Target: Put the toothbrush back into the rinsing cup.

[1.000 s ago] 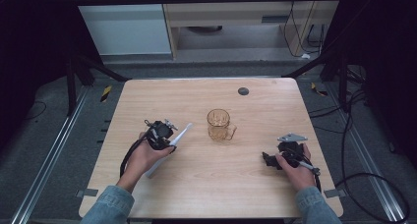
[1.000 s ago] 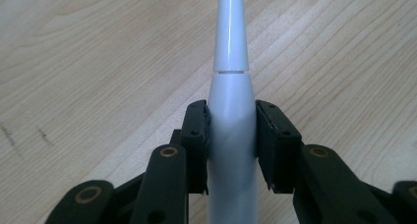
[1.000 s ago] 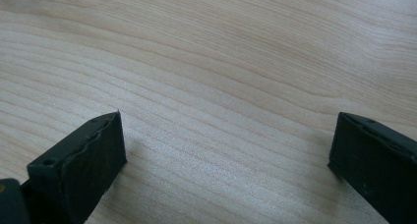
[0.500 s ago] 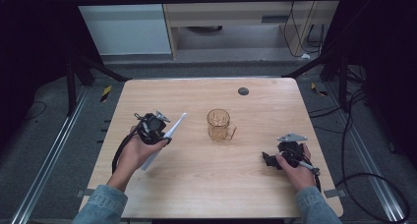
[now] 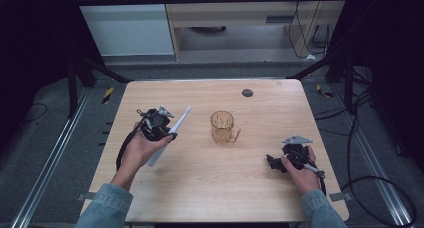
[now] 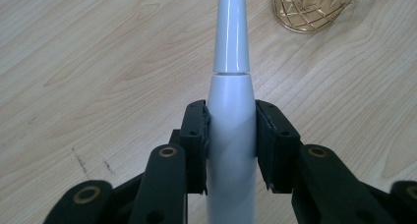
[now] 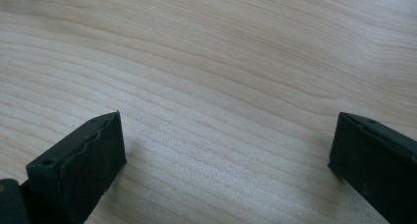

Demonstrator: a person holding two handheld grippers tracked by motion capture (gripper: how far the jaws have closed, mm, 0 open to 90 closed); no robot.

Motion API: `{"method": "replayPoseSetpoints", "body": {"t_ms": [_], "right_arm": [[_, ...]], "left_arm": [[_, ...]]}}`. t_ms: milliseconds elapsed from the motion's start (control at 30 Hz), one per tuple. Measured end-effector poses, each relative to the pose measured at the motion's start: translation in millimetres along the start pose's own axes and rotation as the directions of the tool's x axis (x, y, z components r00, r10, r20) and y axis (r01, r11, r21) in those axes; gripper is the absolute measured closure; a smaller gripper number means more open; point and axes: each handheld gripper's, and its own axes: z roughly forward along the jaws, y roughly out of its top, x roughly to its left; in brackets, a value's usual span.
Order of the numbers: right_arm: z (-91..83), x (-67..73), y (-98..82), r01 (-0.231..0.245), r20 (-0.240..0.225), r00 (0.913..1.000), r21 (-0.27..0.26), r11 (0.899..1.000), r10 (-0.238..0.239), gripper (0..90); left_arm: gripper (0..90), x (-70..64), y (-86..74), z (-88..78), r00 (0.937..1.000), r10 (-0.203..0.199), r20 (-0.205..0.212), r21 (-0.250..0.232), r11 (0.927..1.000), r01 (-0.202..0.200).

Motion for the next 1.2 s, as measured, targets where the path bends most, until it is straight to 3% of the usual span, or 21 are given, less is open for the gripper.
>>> {"method": "replayPoseSetpoints", "body": {"t_ms": [300,800,1200], "right_arm": [[0.0,0.0,0.0,0.001,0.000,1.0000,0.000,1.000,-0.001,0.4],[0.0,0.0,0.0,0.001,0.000,1.0000,0.000,1.000,-0.001,0.4],[0.5,-0.6,0.4,0.004,-0.002,1.0000,0.000,1.000,-0.004,0.4]], "left_arm": [[67.2,-2.3,8.0,1.4,0.9999,-0.004,0.012,-0.019,0.9998,0.004],[67.2,-8.0,39.1,-10.4,0.9997,0.019,0.017,-0.078,0.9968,-0.018],[67.2,-10.3,62.4,-10.7,0.9991,0.028,0.032,-0.109,0.9937,-0.025]]}}
